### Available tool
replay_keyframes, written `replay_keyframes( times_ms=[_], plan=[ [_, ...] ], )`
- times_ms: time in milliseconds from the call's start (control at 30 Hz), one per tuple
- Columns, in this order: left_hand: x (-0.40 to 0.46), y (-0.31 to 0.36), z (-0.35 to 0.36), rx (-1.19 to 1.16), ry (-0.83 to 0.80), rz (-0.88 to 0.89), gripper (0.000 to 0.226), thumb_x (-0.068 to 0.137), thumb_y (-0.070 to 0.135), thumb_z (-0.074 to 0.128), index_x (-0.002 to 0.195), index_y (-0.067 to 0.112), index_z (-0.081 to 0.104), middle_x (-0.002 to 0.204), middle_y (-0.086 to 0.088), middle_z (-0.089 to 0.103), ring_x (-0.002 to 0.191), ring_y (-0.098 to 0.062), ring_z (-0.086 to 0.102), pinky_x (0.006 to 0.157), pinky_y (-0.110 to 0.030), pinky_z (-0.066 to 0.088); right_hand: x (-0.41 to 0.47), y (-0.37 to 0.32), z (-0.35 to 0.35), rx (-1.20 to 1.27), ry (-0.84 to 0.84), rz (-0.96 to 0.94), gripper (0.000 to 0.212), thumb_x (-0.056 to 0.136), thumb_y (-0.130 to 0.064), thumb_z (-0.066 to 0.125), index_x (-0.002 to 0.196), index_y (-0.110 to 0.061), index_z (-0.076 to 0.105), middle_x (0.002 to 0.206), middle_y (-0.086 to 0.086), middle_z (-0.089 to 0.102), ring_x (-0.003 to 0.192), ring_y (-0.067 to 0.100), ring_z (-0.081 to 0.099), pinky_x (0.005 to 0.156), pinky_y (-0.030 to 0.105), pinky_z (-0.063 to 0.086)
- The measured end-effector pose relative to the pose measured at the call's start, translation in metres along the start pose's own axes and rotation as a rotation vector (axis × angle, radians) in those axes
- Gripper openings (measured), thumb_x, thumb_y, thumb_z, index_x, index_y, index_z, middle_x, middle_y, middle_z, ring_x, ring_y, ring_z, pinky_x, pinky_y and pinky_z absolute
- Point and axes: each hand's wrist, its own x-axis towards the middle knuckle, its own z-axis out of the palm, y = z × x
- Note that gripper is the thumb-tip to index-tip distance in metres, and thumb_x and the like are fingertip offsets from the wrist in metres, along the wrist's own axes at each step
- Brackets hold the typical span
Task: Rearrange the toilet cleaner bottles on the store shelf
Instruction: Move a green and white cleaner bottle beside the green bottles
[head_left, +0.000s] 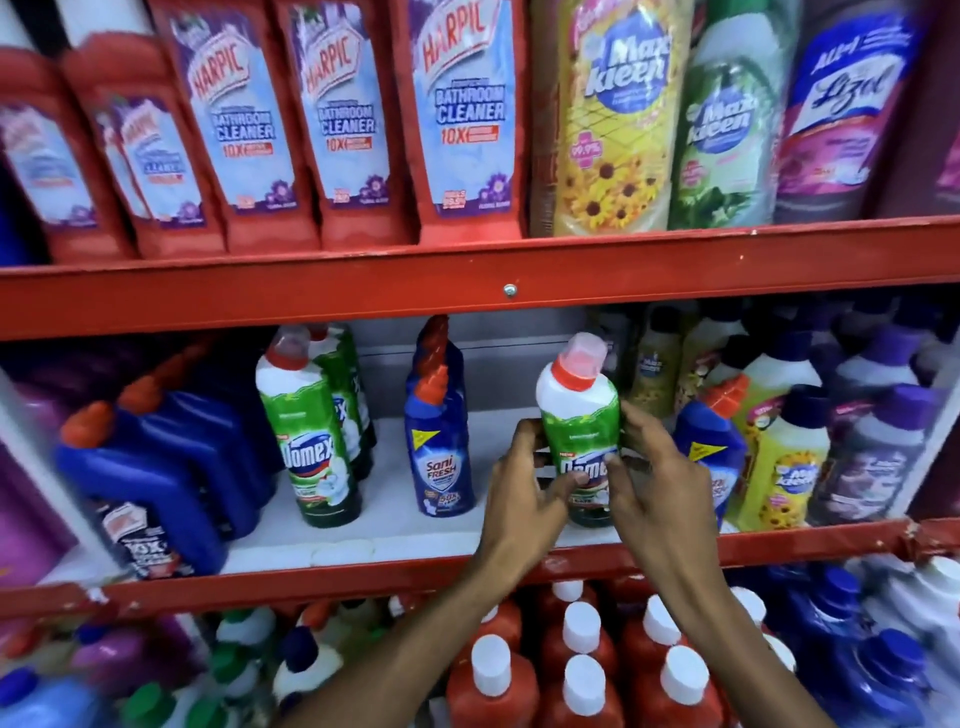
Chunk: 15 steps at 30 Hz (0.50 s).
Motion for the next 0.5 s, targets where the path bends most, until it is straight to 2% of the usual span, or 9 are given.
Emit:
replay_keyframes(
  times_ms=[100,167,267,333,433,500],
  plan=[
    [-0.015,0.000,-0.035,-0.008,0.046,0.052,0.047,0.088,0.026,0.077,0.129,0.032,0.054,0.127,0.008,0.074,0.120,-0.010,0.069,0.101,-0.041,0.059,-0.012,-0.023,0.012,0.071,0.025,-0.063,0.055,0.089,-0.002,0.066,0.140,-0.023,0.057,0.121,-0.008,0.073,0.107,0.017,0.073,0.093,0.037,0.059],
    [-0.024,0.002,-0.066,0.004,0.095,0.082,0.048,0.089,0.027,0.075,0.133,0.030,0.055,0.126,0.011,0.075,0.117,-0.008,0.070,0.099,-0.037,0.060,-0.019,-0.042,0.024,0.135,0.030,-0.108,0.056,0.088,-0.002,0.068,0.138,-0.025,0.058,0.119,-0.015,0.071,0.106,0.011,0.073,0.093,0.030,0.058],
    [-0.037,0.007,-0.115,0.054,0.164,0.126,0.048,0.093,0.025,0.075,0.137,0.035,0.057,0.127,0.020,0.074,0.118,0.001,0.069,0.095,-0.020,0.056,-0.027,-0.071,0.048,0.226,-0.005,-0.143,0.056,0.088,-0.005,0.070,0.138,-0.026,0.058,0.121,-0.014,0.072,0.106,0.004,0.070,0.091,0.012,0.053],
    [-0.045,0.006,-0.145,0.090,0.208,0.141,0.052,0.095,0.024,0.072,0.141,0.040,0.053,0.134,0.019,0.070,0.124,-0.001,0.066,0.099,-0.019,0.054,-0.032,-0.088,0.068,0.283,-0.029,-0.161,0.054,0.088,-0.007,0.071,0.137,-0.026,0.059,0.120,-0.015,0.073,0.106,0.001,0.070,0.090,0.011,0.053],
    [-0.056,-0.003,-0.183,0.156,0.277,0.146,0.053,0.095,0.027,0.069,0.144,0.036,0.051,0.139,0.022,0.064,0.130,0.001,0.062,0.104,-0.017,0.051,-0.040,-0.112,0.100,0.376,-0.075,-0.163,0.051,0.089,-0.010,0.071,0.136,-0.026,0.059,0.117,-0.020,0.072,0.106,-0.004,0.070,0.090,0.009,0.052],
    [-0.061,-0.014,-0.205,0.183,0.300,0.110,0.053,0.094,0.029,0.067,0.145,0.028,0.053,0.142,0.016,0.065,0.132,-0.003,0.062,0.108,-0.026,0.052,-0.045,-0.124,0.123,0.400,-0.115,-0.164,0.050,0.089,-0.009,0.071,0.135,-0.023,0.059,0.118,-0.018,0.073,0.107,-0.006,0.069,0.092,0.009,0.051]
  ],
)
